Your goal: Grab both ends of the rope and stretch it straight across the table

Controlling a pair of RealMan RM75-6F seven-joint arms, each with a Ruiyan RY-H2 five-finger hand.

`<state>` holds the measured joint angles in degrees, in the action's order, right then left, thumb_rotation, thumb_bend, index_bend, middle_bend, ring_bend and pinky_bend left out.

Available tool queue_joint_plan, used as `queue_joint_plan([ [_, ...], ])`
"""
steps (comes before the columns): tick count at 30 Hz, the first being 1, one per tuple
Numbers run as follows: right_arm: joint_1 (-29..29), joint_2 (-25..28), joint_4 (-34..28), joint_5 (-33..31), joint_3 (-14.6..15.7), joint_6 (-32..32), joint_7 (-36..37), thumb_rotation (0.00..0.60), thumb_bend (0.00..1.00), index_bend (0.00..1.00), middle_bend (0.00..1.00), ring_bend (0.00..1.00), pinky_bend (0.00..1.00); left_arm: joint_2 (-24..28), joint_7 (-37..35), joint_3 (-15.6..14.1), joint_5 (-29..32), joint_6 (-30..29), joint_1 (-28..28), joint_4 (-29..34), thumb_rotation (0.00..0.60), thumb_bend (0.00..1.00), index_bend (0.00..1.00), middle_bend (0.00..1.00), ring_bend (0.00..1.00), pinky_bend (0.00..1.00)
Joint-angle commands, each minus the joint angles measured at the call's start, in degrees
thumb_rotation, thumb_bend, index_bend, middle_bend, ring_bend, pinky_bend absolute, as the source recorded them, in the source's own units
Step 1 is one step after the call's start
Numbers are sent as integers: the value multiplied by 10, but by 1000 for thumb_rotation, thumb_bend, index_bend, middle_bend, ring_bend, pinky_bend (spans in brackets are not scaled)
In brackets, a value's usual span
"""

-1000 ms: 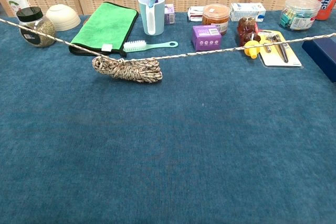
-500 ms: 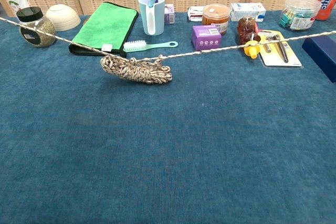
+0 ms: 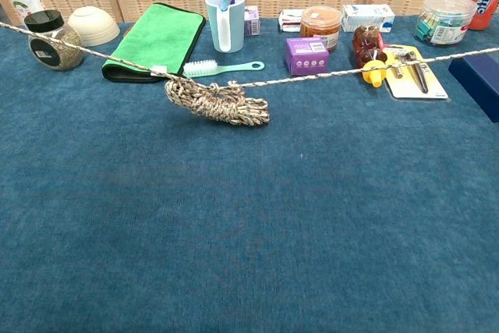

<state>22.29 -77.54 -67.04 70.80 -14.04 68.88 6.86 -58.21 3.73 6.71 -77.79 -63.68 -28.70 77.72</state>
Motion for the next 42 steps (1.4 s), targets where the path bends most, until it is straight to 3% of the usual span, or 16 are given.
queue_joint_plan([
  [1, -2, 2, 3, 0, -1, 1, 1, 600, 440, 823, 441, 252, 0, 1, 1, 1, 4, 1, 1, -3, 600, 437, 806, 259, 39, 0],
  [28, -15, 17, 6, -9, -8, 6, -3, 600, 439, 824, 446, 256, 0, -13, 5, 22, 62, 29, 4, -62, 600, 436, 811, 258, 39, 0],
  [42, -11, 24, -43, 15, -2, 9, 5, 600, 439, 824, 446, 257, 0, -12, 0, 24, 22, 12, -8, -1, 600, 437, 811, 258, 39, 0],
])
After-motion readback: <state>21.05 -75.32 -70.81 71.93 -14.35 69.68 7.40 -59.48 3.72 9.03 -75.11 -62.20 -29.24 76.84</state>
